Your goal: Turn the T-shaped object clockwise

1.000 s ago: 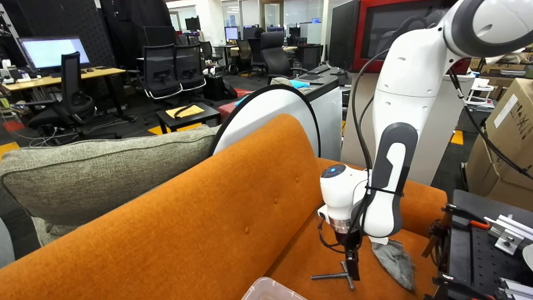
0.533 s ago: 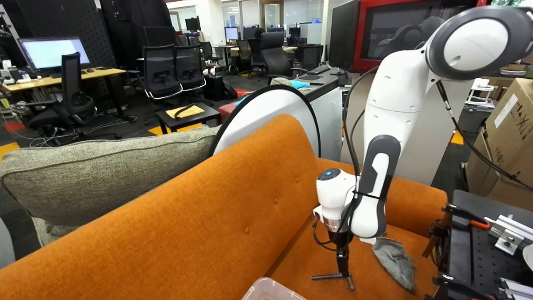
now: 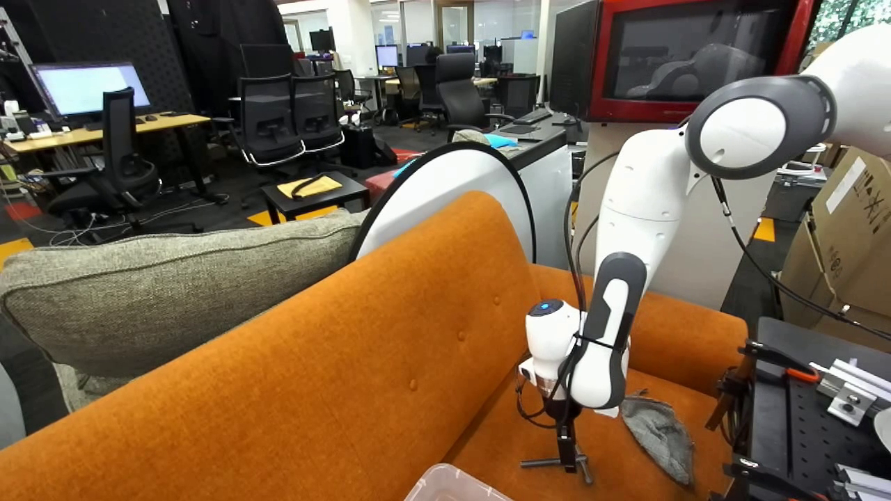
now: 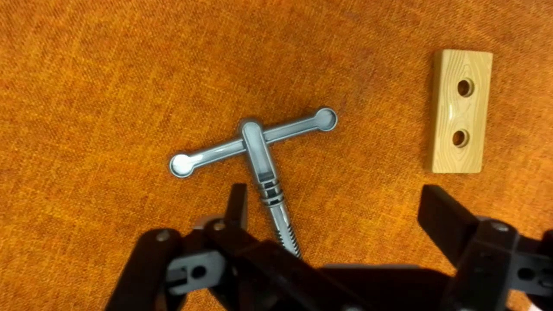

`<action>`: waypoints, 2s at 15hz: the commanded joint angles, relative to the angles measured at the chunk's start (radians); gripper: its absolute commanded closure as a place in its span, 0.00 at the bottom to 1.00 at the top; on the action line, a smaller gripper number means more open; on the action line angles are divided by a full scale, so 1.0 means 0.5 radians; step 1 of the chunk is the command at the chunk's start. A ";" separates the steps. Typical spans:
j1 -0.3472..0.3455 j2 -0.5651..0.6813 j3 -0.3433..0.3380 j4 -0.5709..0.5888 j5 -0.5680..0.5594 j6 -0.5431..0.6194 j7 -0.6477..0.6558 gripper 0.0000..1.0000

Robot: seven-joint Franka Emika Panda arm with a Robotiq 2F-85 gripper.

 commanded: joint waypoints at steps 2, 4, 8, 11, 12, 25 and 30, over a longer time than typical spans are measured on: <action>-0.018 0.151 0.018 0.193 -0.035 -0.094 -0.120 0.00; -0.002 0.208 0.012 0.254 -0.049 -0.112 -0.145 0.00; 0.041 0.300 -0.023 0.364 -0.066 -0.144 -0.138 0.00; 0.052 0.352 -0.038 0.421 -0.071 -0.132 -0.130 0.00; 0.065 0.372 -0.045 0.442 -0.071 -0.122 -0.120 0.00; 0.153 0.500 -0.125 0.600 -0.042 -0.088 0.022 0.58; 0.085 0.469 -0.088 0.572 -0.023 -0.101 0.015 0.91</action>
